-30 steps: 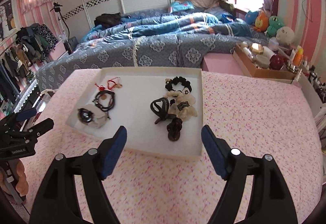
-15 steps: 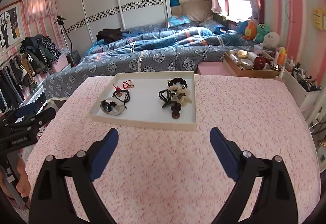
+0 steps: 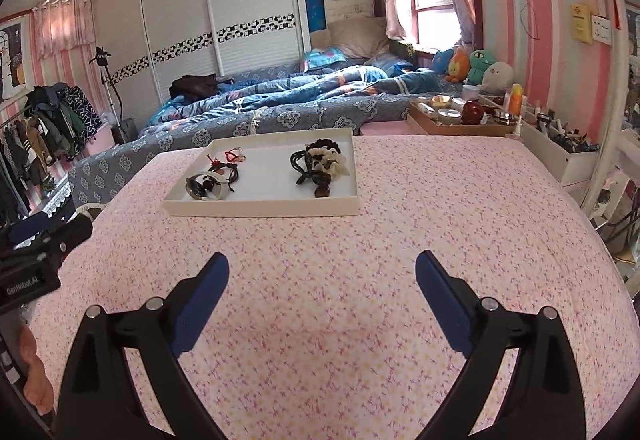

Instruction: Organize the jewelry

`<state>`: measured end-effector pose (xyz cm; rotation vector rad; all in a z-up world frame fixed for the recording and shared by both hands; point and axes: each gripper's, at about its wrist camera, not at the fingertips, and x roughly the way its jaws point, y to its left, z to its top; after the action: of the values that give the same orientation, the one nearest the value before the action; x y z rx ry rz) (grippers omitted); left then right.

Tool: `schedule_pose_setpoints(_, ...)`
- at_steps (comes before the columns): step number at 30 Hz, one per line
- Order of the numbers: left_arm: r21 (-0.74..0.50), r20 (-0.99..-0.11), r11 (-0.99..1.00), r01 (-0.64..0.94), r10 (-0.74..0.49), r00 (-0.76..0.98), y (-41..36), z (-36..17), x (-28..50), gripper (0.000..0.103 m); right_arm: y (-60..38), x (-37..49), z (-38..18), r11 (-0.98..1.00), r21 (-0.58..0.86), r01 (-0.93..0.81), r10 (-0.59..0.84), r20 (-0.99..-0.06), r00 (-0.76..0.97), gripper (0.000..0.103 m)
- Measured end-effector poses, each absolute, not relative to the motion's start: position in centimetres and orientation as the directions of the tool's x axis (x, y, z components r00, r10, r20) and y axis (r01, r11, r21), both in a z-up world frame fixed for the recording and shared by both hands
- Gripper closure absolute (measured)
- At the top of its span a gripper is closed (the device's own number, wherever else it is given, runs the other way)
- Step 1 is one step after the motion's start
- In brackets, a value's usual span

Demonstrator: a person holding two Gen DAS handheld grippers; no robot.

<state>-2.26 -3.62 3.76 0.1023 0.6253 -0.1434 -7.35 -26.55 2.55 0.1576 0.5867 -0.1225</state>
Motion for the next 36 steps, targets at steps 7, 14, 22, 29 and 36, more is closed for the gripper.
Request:
schedule_pose_setpoints(7,0.062,-0.582,0.987,0.151,-0.087,0.808,-4.0,3.3,-2.5,0.003,-26.3,-7.9,2.7,0.985,0.068,0.158,-0.094,-0.554,0.827,0.008)
schedule_pose_setpoints(14,0.074,-0.576,0.985,0.158,-0.087,0.813,-4.4,3.1,-2.6,0.003,-25.6,-8.3,2.9,0.985,0.029,0.169,-0.126,-0.546,0.828,0.008)
schedule_pose_setpoints(22,0.078,-0.574,0.983,0.166,-0.092,0.813,-4.7,2.9,-3.1,0.003,-25.3,-8.3,2.6,0.985,0.022,0.169,-0.129,-0.552,0.824,0.008)
schedule_pose_setpoints(29,0.071,-0.580,0.983,0.168,-0.097,0.809,-4.6,2.7,-3.2,0.003,-25.3,-8.4,2.7,0.985,0.015,0.173,-0.136,-0.548,0.825,0.008)
schedule_pose_setpoints(36,0.067,-0.574,0.984,0.164,-0.097,0.813,-4.5,2.6,-3.3,0.003,-25.2,-8.1,2.7,0.985,0.018,0.173,-0.134,-0.553,0.822,0.008)
